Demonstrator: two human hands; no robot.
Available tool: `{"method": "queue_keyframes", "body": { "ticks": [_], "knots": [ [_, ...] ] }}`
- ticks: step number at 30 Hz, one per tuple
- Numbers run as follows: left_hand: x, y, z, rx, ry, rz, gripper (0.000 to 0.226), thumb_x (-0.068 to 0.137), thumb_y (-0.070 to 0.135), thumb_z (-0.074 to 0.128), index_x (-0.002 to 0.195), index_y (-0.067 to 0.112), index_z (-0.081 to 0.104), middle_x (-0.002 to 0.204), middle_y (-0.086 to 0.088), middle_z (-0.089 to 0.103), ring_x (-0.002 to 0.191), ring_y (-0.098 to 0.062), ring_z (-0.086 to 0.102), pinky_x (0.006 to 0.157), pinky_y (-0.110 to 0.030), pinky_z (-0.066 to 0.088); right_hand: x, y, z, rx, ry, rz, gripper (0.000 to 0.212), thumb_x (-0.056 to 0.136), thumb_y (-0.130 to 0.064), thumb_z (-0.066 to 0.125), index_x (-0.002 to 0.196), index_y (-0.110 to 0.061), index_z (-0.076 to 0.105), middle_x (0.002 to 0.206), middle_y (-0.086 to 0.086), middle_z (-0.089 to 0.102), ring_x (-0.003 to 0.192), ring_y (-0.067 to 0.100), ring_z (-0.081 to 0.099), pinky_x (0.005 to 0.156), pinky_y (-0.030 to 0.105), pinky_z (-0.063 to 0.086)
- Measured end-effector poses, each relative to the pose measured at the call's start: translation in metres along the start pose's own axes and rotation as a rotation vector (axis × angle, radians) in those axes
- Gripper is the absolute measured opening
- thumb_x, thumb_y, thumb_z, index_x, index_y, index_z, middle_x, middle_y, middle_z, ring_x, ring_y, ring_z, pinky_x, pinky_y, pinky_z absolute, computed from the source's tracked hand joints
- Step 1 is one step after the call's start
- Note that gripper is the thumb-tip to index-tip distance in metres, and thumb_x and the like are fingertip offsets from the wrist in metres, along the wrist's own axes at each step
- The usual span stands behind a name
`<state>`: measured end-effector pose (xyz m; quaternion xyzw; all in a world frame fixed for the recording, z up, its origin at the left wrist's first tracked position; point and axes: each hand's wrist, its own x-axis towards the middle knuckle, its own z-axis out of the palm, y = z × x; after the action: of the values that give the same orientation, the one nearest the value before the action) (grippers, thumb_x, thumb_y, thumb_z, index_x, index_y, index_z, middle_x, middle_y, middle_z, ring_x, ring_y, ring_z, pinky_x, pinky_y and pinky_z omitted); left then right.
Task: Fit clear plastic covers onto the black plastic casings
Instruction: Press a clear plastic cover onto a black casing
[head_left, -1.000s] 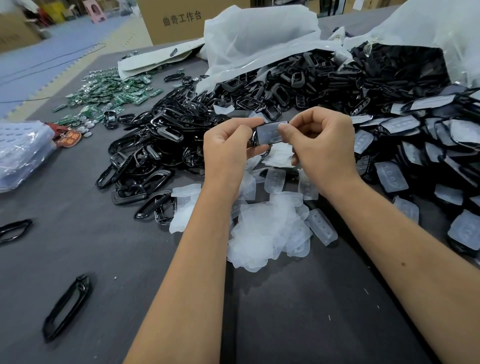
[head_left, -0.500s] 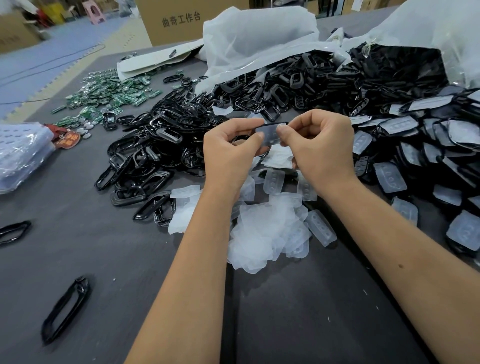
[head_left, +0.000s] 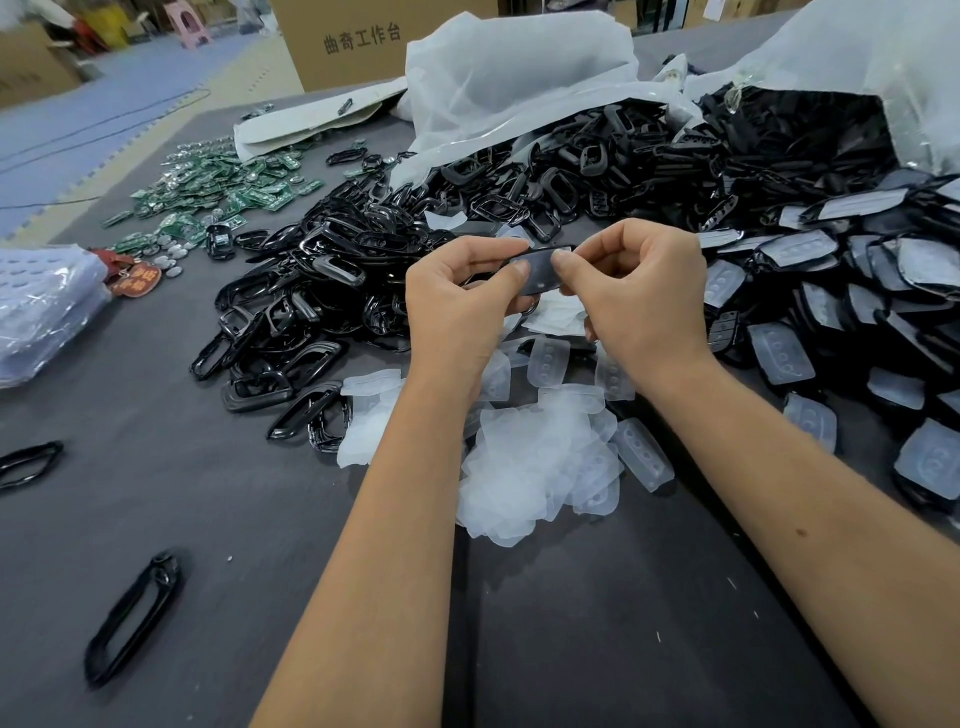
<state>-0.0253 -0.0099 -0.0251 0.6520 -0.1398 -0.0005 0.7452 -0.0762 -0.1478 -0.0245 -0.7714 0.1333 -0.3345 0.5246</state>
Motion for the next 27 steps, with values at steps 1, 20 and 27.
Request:
{"method": "queue_keyframes", "body": {
  "ticks": [1, 20, 27],
  "knots": [
    [0.000, 0.000, 0.000, -0.004, 0.002, -0.003, 0.017, 0.088, -0.006, 0.072, 0.090, 0.011, 0.077, 0.087, -0.010, 0.078, 0.075, -0.018, 0.075, 0.065, -0.024, 0.058, 0.000, 0.000, 0.000, 0.003, -0.002, 0.002, 0.018, 0.087, -0.024, 0.081, 0.075, -0.015, 0.071, 0.067, -0.001, 0.074, 0.047, 0.012, 0.062, 0.055, 0.031, 0.052],
    [0.001, -0.001, 0.000, 0.006, 0.003, 0.011, 0.019, 0.088, -0.006, 0.074, 0.090, 0.013, 0.077, 0.085, -0.005, 0.078, 0.076, -0.016, 0.074, 0.064, -0.021, 0.058, 0.001, 0.009, 0.002, 0.118, -0.051, 0.111, 0.018, 0.084, -0.026, 0.084, 0.077, -0.015, 0.071, 0.068, 0.001, 0.075, 0.050, 0.013, 0.063, 0.054, 0.030, 0.050],
    [0.001, -0.001, -0.001, 0.007, -0.003, 0.012, 0.020, 0.088, -0.005, 0.073, 0.090, 0.014, 0.077, 0.086, -0.005, 0.078, 0.077, -0.017, 0.075, 0.065, -0.021, 0.057, 0.003, 0.010, 0.003, 0.249, -0.099, 0.246, 0.025, 0.082, -0.024, 0.088, 0.089, -0.016, 0.065, 0.072, 0.007, 0.070, 0.051, 0.013, 0.055, 0.042, 0.025, 0.043]
  ]
}}
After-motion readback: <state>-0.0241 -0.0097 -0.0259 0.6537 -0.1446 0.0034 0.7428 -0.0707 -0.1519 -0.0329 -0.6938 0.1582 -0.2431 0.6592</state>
